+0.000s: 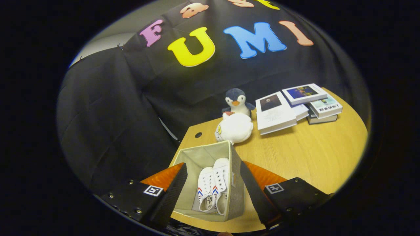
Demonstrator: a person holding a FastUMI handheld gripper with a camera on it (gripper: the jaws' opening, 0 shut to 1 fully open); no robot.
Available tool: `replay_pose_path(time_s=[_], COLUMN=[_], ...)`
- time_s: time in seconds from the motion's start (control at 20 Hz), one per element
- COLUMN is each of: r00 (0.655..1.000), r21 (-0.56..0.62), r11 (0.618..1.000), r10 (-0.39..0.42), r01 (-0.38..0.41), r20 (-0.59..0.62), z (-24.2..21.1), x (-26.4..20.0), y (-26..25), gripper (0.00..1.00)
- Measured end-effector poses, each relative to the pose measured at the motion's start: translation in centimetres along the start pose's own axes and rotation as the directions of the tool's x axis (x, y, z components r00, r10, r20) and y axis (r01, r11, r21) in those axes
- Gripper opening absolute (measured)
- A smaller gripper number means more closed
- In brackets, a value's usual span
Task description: Open the storage box then place both shoes into the box .Put the left shoe in first, then the right shoe, with the right side of both shoes facing outward in a uniform manner.
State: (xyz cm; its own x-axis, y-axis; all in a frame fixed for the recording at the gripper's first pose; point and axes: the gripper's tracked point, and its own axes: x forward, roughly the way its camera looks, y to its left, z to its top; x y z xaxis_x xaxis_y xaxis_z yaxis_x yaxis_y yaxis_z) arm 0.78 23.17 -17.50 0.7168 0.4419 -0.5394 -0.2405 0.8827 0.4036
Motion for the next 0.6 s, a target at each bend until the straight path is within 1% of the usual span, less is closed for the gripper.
replay_pose_path(time_s=[0.1, 0.25, 0.45, 0.6], r00=[0.998, 0.99, 0.965, 0.935], r21=[-0.074, -0.14, -0.201, -0.243], r11=[0.997, 0.989, 0.973, 0.954], r10=[-0.016, -0.033, -0.061, -0.086], r01=[0.02, 0.052, 0.115, 0.177], r20=[0.055, 0.137, 0.257, 0.344], z=[2.0, 5.1, 9.6, 12.7], x=[-1.7, -4.3, -8.0, -10.8], y=[-0.5, -1.3, -3.5, -5.7], gripper=[0.98, 0.98, 0.98, 0.97])
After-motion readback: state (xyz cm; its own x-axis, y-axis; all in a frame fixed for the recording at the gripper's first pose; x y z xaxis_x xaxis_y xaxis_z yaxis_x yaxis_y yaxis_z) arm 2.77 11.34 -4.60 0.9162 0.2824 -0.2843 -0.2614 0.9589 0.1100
